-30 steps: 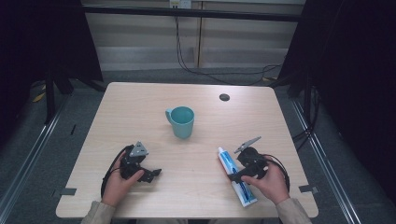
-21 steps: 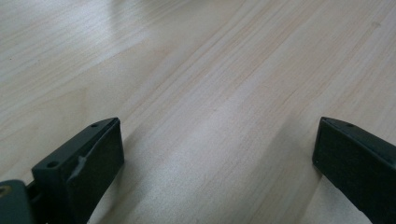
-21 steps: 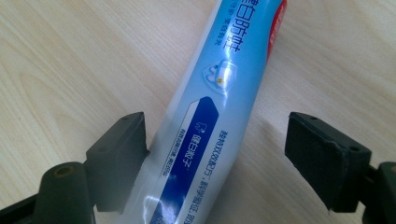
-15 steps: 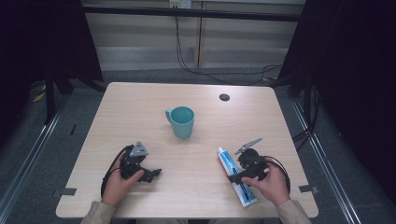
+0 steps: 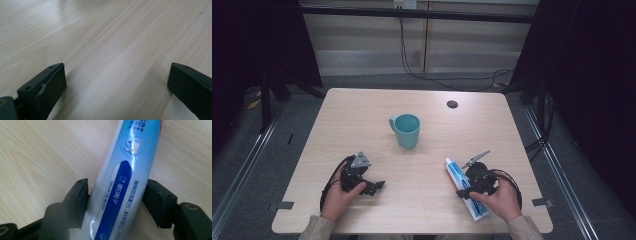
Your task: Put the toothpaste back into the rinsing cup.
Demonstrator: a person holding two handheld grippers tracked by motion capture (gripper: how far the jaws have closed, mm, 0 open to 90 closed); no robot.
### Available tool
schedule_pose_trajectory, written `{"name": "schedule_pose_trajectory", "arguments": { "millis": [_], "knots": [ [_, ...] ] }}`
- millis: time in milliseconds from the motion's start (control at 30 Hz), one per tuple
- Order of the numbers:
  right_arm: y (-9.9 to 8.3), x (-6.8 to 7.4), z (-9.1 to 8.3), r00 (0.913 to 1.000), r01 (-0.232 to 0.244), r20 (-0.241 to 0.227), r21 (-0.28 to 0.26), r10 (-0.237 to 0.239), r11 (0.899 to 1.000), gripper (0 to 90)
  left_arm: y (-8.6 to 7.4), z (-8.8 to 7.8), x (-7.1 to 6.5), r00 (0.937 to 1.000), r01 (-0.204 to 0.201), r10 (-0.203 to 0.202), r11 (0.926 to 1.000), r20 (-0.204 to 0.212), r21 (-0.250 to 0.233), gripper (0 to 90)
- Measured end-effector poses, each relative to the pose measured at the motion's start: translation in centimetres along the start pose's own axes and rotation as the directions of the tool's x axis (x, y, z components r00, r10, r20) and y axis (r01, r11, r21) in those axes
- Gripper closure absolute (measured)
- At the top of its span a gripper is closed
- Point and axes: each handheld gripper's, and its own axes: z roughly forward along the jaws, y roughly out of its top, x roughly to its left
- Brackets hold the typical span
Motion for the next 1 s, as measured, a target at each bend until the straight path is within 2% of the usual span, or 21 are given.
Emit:
{"name": "schedule_pose_trajectory", "arguments": {
  "millis": [267,467,533,567,600,633,733,800,867,1000],
  "knots": [
    [0.08,-0.18,0.12,0.9995,-0.027,0.015,0.029,0.026,0.999,42.6,0.0,0.0,0.0,1.0,0.001,-0.001,1.0,0.0,-0.001,1.5],
    [0.32,-0.08,0.12,0.9988,-0.017,0.046,0.05,0.015,0.999,48.3,0.0,0.0,0.0,1.0,0.0,0.0,1.0,0.0,0.0,1.6],
    [0.41,-0.14,0.12,0.9985,-0.012,0.054,0.056,0.009,0.998,52.0,0.0,-0.01,0.02,1.0,-0.004,0.004,1.0,-0.001,0.001,1.6],
    [0.51,-0.16,0.08,0.9982,-0.016,0.059,0.065,0.012,0.998,56.6,0.0,-0.02,0.01,1.0,-0.004,0.004,1.0,-0.003,0.001,1.6],
    [0.57,-0.25,0.03,0.9986,-0.031,0.046,0.063,0.028,0.998,66.7,0.0,-0.01,0.01,1.0,-0.003,0.003,1.0,-0.003,0.001,1.6],
    [0.56,-0.29,-0.08,0.9992,-0.028,0.029,0.055,0.026,0.998,70.0,0.0,-0.02,0.01,1.0,-0.004,0.004,1.0,-0.003,0.001,1.5],
    [0.77,0.06,-0.21,0.9986,0.0,0.053,0.067,-0.003,0.998,72.9,0.01,-0.01,0.01,1.0,-0.002,0.002,1.0,-0.003,0.001,1.5],
    [0.88,0.18,-0.28,0.9981,0.0,0.062,0.067,-0.004,0.998,73.9,0.01,-0.01,0.02,1.0,-0.003,0.003,1.0,-0.001,0.001,1.5],
    [0.91,0.17,-0.31,0.9972,0.022,0.07,0.061,-0.026,0.998,74.4,0.02,0.0,0.04,1.0,-0.006,0.006,1.0,0.001,0.001,1.4],
    [0.93,-0.15,-0.46,0.998,0.025,0.056,0.049,-0.028,0.998,74.6,-0.01,-0.01,0.06,0.9999,-0.008,0.008,1.0,0.009,-0.001,1.5]
  ]
}}
